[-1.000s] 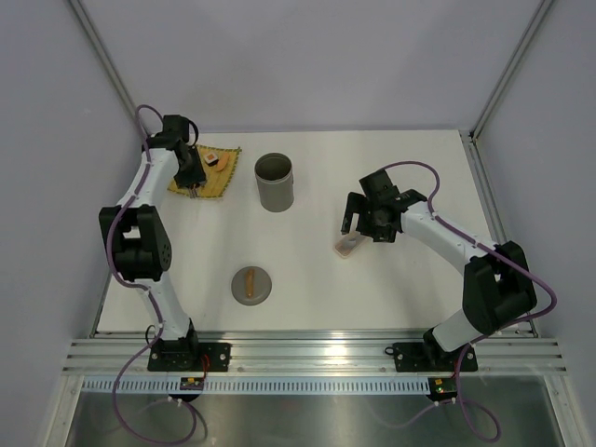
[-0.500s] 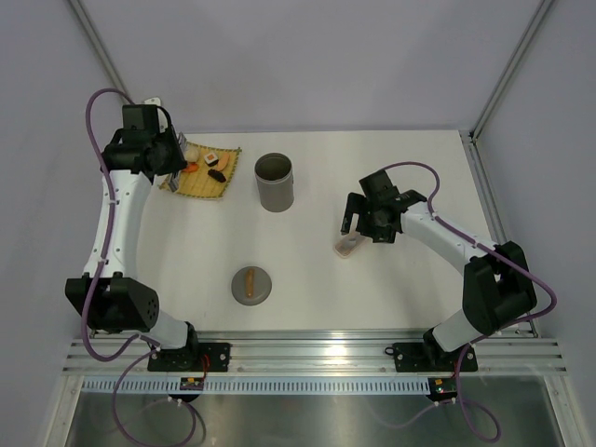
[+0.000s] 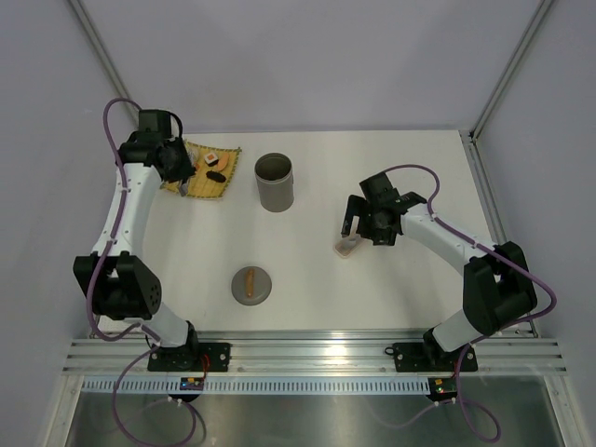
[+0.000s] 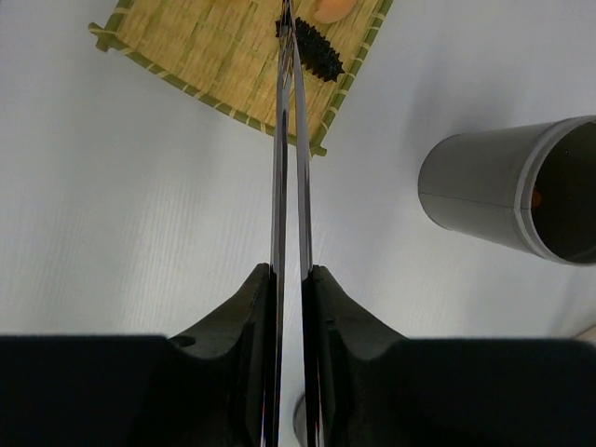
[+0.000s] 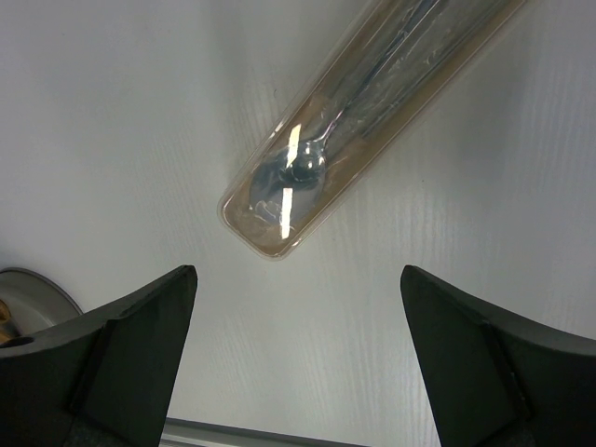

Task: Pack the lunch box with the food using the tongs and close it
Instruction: Pick up the fake food from the plate, then place the fake food in the packing box, then pick up the fake food from the plate.

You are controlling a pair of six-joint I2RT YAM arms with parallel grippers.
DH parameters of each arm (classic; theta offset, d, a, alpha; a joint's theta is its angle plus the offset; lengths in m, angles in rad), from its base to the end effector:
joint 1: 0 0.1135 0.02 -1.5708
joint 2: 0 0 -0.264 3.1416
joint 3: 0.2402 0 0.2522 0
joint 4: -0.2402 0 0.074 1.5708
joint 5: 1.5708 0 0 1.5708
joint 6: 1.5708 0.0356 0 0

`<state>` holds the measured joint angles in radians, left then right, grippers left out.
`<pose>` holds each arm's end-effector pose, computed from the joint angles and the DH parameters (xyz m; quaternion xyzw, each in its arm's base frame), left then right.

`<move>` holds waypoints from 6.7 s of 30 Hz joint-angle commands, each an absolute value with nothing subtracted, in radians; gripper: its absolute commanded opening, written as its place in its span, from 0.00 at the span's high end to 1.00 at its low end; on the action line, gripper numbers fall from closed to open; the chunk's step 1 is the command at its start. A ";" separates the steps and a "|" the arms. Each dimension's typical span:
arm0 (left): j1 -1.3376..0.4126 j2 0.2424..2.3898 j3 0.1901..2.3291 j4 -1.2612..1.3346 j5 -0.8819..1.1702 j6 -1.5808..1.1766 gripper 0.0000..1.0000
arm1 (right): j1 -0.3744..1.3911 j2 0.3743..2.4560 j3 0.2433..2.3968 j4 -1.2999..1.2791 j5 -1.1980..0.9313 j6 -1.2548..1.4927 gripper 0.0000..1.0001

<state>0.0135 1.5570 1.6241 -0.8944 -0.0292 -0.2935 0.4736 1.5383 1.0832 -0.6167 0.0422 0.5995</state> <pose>0.3309 0.0055 0.3731 -0.1477 0.9198 -0.0372 0.3616 0.2768 0.1402 0.2274 0.0662 0.9666 0.1086 0.2226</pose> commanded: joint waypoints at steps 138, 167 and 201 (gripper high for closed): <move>-0.325 1.509 1.641 -0.839 0.255 -0.342 0.64 | 0.486 1.588 1.111 -0.584 0.054 0.607 0.01; -0.052 1.779 1.894 -0.906 -0.001 -0.399 0.73 | 0.485 1.621 1.146 -0.592 0.049 0.584 0.01; -0.032 2.155 2.123 -0.887 -0.153 -0.462 0.49 | 0.486 1.707 1.201 -0.604 0.049 0.565 0.00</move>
